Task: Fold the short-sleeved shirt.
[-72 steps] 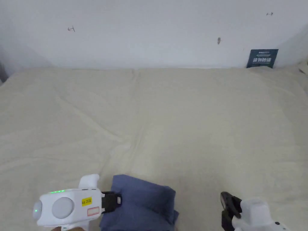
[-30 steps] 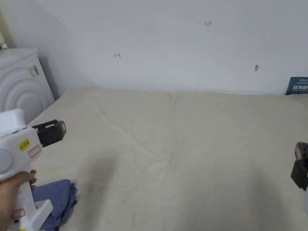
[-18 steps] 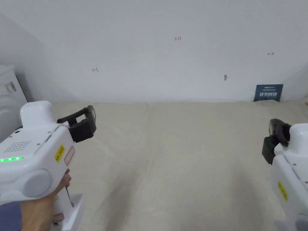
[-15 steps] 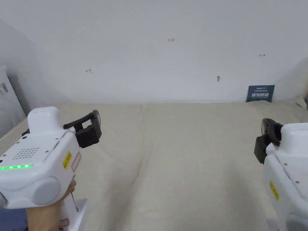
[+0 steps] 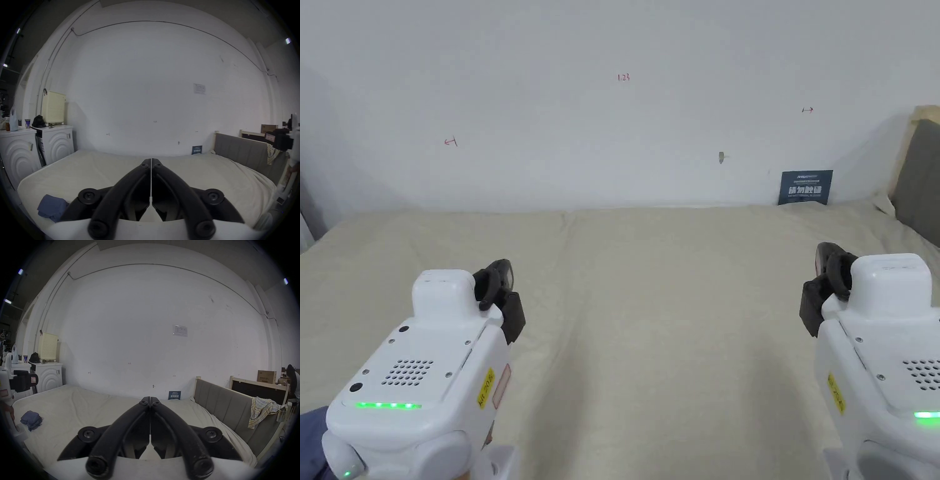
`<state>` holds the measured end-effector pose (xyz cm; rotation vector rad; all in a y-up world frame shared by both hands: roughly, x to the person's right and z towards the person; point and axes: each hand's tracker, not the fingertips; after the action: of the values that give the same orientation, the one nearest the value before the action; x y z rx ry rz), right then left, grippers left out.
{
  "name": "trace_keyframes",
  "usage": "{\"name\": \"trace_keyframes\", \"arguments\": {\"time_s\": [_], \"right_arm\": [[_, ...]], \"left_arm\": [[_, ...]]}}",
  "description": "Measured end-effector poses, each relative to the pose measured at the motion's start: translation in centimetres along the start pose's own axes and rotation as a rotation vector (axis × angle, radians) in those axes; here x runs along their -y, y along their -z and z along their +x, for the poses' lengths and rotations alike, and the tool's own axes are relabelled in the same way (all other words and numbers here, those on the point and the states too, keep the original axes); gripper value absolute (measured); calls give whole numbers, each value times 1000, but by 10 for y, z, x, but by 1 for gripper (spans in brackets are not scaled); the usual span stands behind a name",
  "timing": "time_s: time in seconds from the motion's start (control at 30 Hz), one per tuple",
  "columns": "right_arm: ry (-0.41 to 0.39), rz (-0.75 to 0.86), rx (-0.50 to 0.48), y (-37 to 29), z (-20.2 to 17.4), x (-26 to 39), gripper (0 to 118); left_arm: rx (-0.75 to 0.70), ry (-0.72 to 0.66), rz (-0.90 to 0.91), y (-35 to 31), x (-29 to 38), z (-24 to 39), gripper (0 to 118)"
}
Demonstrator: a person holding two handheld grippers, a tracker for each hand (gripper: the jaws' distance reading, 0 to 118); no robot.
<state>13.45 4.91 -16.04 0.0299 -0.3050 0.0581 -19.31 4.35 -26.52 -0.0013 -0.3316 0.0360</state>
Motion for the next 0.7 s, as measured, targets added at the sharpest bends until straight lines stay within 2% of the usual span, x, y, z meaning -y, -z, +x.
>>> {"name": "trace_keyframes", "arguments": {"time_s": [0.7], "right_arm": [[-8, 5, -5, 1, -7, -5, 0]], "left_arm": [[7, 15, -30, 7, -1, 11, 1]]}}
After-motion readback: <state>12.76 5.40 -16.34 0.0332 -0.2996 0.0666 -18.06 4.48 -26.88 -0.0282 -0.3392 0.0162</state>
